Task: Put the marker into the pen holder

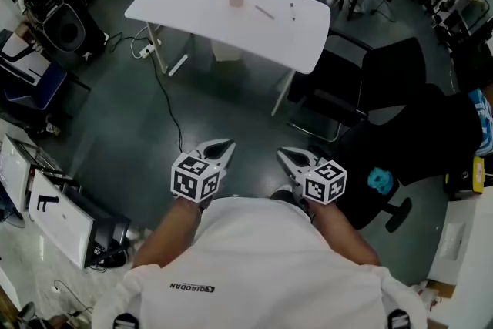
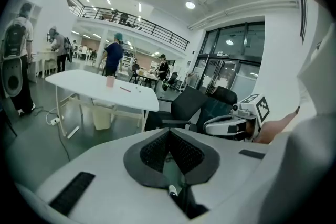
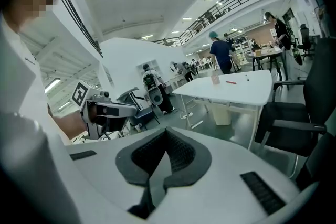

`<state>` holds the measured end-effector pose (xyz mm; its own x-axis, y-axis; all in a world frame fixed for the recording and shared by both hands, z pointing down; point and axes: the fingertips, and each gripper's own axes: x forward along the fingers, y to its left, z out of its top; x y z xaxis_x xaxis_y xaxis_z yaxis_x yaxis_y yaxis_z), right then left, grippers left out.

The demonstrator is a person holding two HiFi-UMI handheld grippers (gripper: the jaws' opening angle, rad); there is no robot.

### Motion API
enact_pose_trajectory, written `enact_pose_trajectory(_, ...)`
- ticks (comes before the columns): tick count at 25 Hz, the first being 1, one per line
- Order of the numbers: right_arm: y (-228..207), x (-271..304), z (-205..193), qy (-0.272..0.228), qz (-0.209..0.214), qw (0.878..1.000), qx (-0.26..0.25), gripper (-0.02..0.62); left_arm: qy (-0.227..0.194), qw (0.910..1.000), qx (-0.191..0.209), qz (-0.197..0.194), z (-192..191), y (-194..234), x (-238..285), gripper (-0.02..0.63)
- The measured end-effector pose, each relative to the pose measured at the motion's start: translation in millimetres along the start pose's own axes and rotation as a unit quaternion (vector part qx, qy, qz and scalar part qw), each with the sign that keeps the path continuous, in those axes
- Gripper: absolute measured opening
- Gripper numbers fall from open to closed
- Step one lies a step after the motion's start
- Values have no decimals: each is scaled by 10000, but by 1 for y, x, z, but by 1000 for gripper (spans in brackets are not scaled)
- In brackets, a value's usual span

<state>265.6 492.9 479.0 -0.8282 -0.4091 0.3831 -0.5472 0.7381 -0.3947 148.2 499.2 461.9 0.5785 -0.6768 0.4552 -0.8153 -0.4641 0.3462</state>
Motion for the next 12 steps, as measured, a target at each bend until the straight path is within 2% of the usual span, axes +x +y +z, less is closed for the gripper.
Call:
enact_pose_trajectory(7, 8, 12, 4, 40, 112, 9999, -55, 18, 28, 9999, -96, 82, -5, 11, -5, 28)
enact_pose_trajectory(12, 13, 24, 0, 217, 65, 9996, -141, 18, -47, 9992, -384, 42, -12, 21, -17, 28)
